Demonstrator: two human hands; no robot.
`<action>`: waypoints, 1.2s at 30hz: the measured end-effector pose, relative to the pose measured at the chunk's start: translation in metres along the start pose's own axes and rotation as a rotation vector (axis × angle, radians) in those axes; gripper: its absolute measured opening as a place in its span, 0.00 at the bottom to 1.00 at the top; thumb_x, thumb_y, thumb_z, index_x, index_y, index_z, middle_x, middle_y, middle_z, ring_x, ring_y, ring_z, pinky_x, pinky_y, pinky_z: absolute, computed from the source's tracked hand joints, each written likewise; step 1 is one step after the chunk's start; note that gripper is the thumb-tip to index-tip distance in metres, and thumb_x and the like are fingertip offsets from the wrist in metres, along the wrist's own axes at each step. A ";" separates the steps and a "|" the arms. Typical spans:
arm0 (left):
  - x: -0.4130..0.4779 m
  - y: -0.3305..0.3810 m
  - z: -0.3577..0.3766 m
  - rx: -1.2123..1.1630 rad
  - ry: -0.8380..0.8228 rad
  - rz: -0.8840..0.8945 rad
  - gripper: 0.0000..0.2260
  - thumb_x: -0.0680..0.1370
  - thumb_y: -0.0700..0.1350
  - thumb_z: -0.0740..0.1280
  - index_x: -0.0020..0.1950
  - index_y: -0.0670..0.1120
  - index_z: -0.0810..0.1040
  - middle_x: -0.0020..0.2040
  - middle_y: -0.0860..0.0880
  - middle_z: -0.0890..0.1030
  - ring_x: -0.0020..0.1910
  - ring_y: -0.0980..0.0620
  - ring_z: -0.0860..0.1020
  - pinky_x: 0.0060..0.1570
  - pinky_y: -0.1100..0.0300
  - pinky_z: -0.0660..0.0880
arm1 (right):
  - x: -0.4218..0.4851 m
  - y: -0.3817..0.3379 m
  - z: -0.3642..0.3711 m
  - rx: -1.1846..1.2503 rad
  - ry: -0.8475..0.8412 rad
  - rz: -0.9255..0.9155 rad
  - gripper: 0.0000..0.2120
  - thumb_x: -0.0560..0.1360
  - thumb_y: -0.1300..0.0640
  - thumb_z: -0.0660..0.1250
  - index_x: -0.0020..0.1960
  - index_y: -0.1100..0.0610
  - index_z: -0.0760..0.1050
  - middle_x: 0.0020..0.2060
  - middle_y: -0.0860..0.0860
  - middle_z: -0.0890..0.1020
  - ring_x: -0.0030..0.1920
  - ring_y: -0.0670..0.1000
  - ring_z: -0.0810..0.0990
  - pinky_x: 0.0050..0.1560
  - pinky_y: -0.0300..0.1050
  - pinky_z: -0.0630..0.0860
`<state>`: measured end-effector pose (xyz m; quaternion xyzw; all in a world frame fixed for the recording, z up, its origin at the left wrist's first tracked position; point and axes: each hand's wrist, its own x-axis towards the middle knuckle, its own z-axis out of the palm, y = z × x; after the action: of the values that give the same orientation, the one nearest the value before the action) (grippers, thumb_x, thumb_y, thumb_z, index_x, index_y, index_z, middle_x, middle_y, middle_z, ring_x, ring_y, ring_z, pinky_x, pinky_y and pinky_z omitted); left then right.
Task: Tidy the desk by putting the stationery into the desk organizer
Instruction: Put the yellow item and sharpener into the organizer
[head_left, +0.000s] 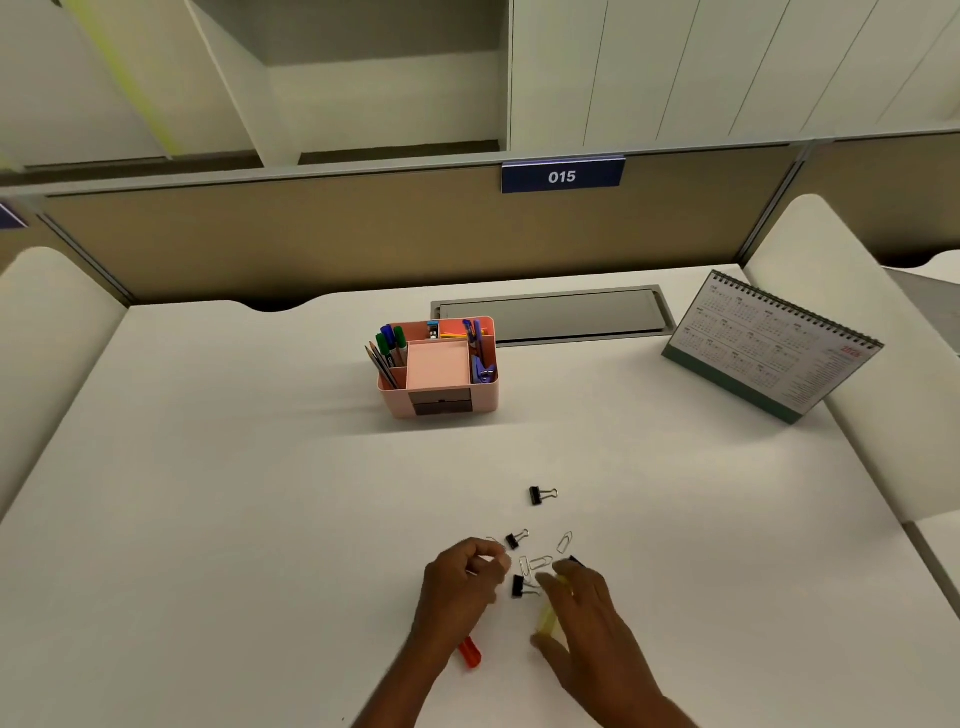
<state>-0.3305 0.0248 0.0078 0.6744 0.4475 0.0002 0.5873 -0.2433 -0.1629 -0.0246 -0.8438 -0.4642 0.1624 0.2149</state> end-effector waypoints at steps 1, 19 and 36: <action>-0.003 0.004 0.000 -0.004 -0.089 -0.031 0.04 0.78 0.53 0.73 0.51 0.55 0.85 0.42 0.53 0.88 0.40 0.52 0.86 0.47 0.51 0.84 | 0.006 -0.003 -0.004 0.033 0.043 -0.006 0.34 0.71 0.42 0.74 0.73 0.47 0.69 0.72 0.47 0.69 0.73 0.49 0.66 0.49 0.35 0.80; 0.045 0.069 -0.061 -0.504 0.085 0.092 0.10 0.82 0.48 0.70 0.61 0.46 0.84 0.50 0.46 0.88 0.50 0.45 0.87 0.51 0.53 0.85 | 0.136 -0.059 -0.060 0.251 0.209 -0.173 0.19 0.78 0.56 0.73 0.68 0.50 0.78 0.58 0.48 0.83 0.56 0.50 0.79 0.54 0.46 0.80; 0.133 0.116 -0.103 -0.108 0.390 0.206 0.19 0.83 0.52 0.67 0.74 0.53 0.76 0.50 0.49 0.86 0.38 0.51 0.85 0.34 0.63 0.82 | 0.288 -0.090 -0.087 0.185 0.232 0.006 0.18 0.78 0.59 0.73 0.67 0.57 0.80 0.60 0.54 0.84 0.58 0.54 0.81 0.61 0.48 0.79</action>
<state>-0.2351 0.1974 0.0615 0.6713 0.4805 0.2146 0.5219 -0.1177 0.1069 0.0749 -0.8349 -0.4169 0.1062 0.3434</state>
